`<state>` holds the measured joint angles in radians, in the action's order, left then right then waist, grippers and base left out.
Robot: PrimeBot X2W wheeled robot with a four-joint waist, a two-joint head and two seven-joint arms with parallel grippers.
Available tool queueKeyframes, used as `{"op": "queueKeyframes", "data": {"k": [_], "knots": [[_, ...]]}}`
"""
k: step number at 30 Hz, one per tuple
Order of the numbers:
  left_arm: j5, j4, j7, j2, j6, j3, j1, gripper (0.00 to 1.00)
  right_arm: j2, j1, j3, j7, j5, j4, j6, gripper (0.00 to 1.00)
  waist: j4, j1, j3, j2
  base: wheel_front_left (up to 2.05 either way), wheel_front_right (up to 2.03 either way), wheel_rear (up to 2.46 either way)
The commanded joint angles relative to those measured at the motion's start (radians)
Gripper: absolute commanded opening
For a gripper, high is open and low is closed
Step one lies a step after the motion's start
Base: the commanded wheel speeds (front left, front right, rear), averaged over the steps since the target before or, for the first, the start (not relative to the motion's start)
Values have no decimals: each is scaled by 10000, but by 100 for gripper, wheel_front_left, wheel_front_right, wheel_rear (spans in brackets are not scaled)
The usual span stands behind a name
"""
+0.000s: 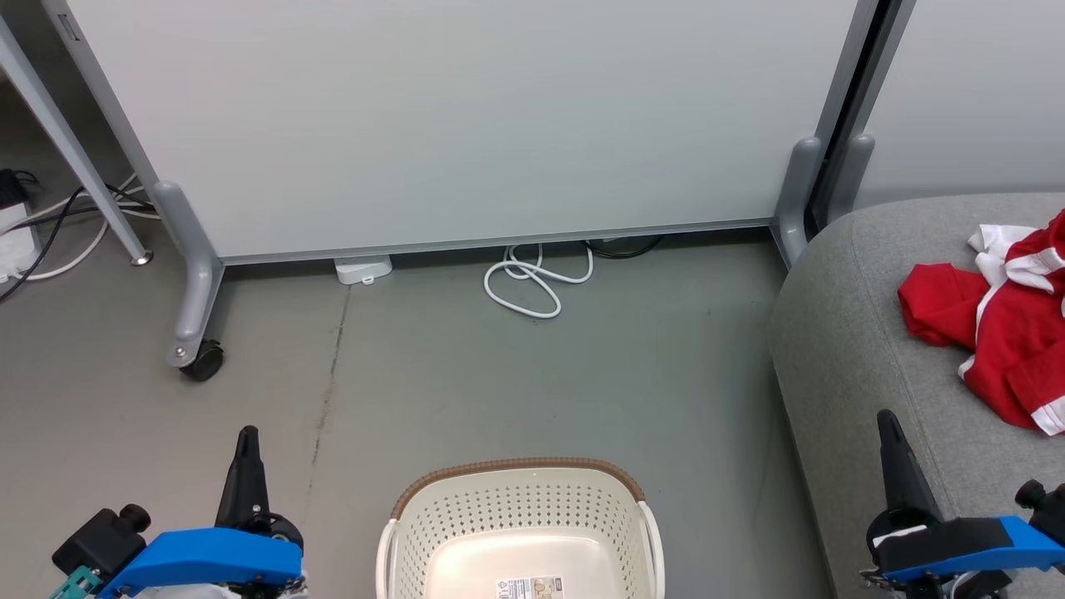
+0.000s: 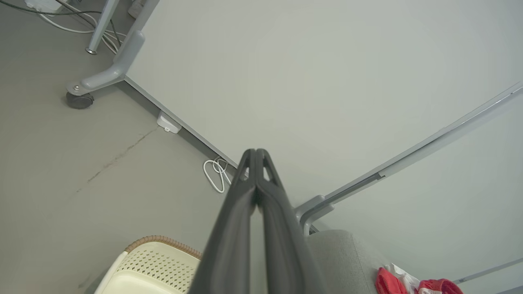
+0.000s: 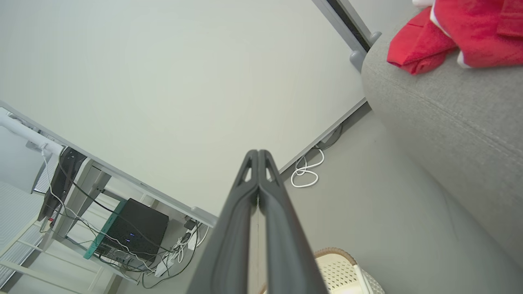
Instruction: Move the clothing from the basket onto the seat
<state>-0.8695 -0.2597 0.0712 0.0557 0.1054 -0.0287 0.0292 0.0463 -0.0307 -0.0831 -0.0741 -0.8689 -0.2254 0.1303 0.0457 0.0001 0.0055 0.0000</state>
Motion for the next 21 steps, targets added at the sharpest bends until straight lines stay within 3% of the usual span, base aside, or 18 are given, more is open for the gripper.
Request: {"op": "queueKeyframes", "data": {"k": [1,21], "knots": [[-272,144,-68,20,45,-86,316,0,35,-267,-42,58,-302,83,4,0,-5,0,0,0,0,0,0],[-2582,158,-649,-3,120,-347,509,0,43,-462,-132,653,-2603,-2,5,0,-119,0,-6,0,0,0,0]]}}
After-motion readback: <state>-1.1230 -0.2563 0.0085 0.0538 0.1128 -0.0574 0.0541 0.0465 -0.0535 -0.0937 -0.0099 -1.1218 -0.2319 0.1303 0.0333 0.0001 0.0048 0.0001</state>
